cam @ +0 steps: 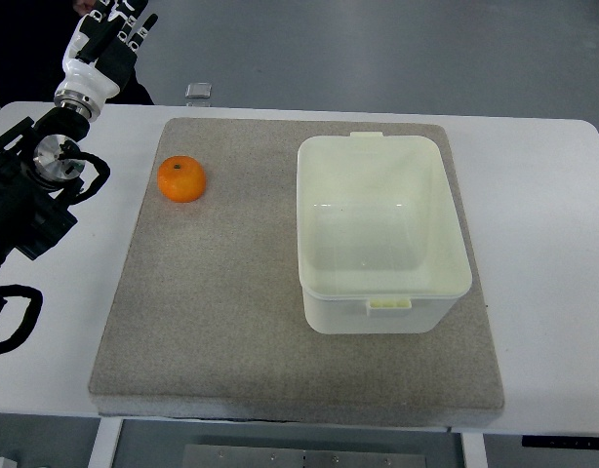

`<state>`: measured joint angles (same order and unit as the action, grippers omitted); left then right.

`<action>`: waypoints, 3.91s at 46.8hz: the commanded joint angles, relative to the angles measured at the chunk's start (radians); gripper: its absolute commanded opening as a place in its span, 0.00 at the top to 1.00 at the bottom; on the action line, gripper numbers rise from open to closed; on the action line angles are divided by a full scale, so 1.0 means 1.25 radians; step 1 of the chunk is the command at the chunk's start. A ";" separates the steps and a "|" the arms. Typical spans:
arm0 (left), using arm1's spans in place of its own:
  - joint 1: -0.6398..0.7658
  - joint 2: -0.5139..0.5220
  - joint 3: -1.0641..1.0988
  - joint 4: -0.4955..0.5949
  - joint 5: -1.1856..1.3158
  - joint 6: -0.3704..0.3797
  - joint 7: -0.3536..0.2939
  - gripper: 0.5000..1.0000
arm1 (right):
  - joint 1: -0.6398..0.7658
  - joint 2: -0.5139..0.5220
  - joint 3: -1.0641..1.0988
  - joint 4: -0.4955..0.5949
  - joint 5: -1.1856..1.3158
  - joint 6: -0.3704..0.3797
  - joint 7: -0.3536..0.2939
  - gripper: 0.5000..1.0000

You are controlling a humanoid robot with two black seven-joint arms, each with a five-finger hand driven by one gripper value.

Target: Put orange in box with left hand

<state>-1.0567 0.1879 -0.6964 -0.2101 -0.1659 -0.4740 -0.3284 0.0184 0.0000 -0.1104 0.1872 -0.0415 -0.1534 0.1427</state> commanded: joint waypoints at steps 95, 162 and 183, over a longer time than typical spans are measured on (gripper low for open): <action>-0.054 0.179 0.212 -0.206 0.506 0.119 -0.033 0.12 | 0.000 0.000 0.000 0.000 0.000 0.000 0.000 0.14; -0.111 0.352 0.404 -0.454 1.449 0.158 -0.226 0.08 | 0.000 0.000 0.000 0.000 0.000 0.000 0.000 0.14; -0.109 0.322 0.421 -0.420 1.487 0.158 -0.226 0.09 | 0.000 0.000 0.000 0.001 0.000 0.000 0.000 0.14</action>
<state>-1.1943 0.5948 -0.1876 -0.7499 1.6846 -0.2761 -0.6110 0.0184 0.0000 -0.1104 0.1871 -0.0415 -0.1534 0.1426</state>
